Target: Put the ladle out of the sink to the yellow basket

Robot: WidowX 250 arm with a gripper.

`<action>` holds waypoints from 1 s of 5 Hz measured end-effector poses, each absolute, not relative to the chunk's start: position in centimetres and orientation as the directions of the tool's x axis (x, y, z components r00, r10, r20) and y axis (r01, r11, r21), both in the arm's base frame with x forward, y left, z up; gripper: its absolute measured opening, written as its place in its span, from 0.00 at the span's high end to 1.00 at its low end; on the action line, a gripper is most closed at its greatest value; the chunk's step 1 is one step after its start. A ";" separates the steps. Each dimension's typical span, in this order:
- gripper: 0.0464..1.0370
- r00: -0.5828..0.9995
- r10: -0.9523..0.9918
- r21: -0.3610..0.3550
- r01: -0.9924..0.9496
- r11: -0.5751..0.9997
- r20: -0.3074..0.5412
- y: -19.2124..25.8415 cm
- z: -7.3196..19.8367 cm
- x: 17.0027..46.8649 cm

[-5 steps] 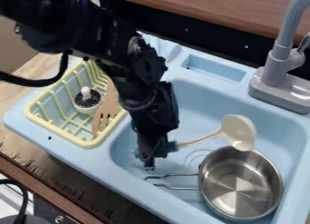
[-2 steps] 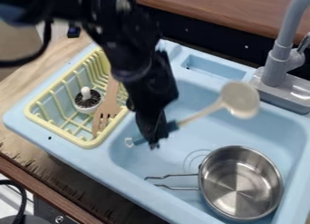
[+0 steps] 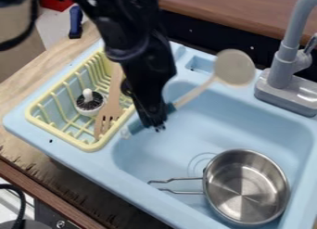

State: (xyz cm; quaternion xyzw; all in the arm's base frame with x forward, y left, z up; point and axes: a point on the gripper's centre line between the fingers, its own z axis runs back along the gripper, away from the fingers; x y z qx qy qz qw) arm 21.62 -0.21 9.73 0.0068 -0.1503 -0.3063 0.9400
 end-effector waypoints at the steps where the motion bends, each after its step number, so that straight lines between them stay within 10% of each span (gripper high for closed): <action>1: 0.87 0.768 -0.560 0.119 0.553 0.825 0.311 1.1 10.0 21.7; 5: 0.87 0.793 -0.540 0.104 0.535 0.839 0.281 6.1 10.2 21.4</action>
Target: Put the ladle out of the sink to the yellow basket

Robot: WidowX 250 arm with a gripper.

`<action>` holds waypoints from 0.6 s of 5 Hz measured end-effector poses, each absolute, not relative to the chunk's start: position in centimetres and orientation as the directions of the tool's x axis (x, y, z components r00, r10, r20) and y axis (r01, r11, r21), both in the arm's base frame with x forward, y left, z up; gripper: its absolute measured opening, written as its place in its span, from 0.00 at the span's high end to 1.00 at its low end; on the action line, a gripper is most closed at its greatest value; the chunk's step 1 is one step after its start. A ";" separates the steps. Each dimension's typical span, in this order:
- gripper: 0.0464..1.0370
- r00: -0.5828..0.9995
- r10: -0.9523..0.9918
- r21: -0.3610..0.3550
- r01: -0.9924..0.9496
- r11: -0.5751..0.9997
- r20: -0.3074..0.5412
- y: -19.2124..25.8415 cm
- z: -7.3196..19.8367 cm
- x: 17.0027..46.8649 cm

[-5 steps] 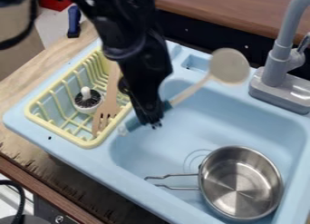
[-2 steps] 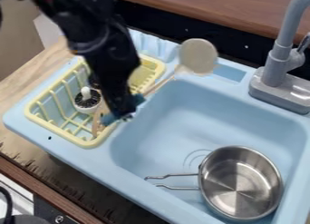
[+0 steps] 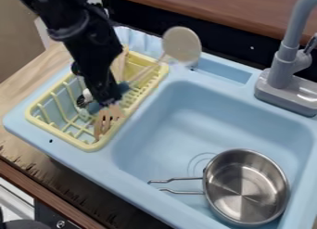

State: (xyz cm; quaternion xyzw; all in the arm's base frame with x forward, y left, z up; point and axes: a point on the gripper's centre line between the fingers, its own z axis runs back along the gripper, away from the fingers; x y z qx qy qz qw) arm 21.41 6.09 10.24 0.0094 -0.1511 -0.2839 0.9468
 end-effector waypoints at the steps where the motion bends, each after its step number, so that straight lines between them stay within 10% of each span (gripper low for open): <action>1: 0.87 0.797 -0.529 0.092 0.527 0.845 0.292 7.0 9.3 22.2; 3: 0.87 0.778 -0.572 0.116 0.563 0.819 0.259 8.5 6.7 23.4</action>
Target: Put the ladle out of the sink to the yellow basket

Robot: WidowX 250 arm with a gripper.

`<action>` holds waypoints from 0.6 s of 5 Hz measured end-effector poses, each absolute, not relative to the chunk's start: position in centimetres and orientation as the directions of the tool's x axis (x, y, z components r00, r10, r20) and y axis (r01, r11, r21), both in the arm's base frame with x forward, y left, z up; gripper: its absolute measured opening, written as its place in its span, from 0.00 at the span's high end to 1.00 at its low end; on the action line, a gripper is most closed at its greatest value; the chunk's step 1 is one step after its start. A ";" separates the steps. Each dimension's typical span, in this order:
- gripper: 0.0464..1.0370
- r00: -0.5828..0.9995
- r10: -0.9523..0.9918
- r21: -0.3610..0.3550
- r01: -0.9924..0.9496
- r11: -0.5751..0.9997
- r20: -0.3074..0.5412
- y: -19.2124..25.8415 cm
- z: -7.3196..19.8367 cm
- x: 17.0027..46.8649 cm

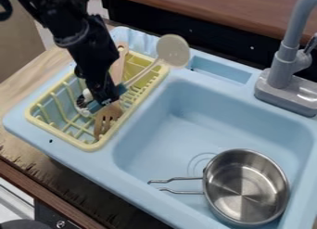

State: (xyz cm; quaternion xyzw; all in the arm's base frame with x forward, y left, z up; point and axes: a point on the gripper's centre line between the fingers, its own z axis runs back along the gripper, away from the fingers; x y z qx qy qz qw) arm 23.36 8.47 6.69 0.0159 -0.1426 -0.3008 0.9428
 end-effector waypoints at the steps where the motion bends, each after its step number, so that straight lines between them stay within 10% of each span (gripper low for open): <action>1: 0.87 0.731 -0.627 0.173 0.604 0.778 0.269 9.1 5.4 22.5; 3: 0.87 0.641 -0.713 0.204 0.686 0.698 0.284 9.6 4.1 20.8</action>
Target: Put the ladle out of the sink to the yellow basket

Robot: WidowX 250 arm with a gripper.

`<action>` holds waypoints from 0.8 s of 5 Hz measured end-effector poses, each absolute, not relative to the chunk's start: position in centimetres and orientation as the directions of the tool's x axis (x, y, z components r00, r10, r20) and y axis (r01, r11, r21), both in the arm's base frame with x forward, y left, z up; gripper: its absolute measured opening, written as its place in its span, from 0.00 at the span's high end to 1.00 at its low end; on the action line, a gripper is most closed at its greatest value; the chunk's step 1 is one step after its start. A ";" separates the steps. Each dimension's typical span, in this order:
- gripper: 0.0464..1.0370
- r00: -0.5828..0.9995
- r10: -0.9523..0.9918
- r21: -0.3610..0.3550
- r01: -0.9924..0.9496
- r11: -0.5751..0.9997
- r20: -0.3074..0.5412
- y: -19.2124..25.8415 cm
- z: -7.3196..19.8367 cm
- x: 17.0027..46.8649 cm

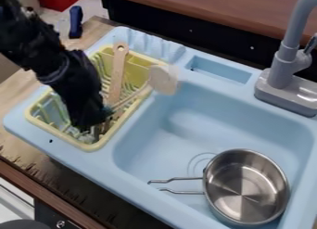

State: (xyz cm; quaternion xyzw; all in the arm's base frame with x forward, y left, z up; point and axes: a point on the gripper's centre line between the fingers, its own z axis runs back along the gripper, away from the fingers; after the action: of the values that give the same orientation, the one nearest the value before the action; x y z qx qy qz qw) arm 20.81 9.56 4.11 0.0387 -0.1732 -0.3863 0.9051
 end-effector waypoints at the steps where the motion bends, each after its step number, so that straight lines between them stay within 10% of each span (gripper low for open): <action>1: 0.87 0.593 -0.761 0.216 0.732 0.646 0.263 10.0 4.3 20.3; 2: 0.82 0.585 -0.784 0.200 0.759 0.620 0.209 10.0 4.2 19.7; 4: 0.28 0.637 -0.762 0.086 0.758 0.647 0.115 10.4 6.1 19.8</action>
State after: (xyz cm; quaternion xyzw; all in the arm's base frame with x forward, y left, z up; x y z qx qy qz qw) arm 19.80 10.39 6.09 0.0149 -0.0706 -0.4201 0.9046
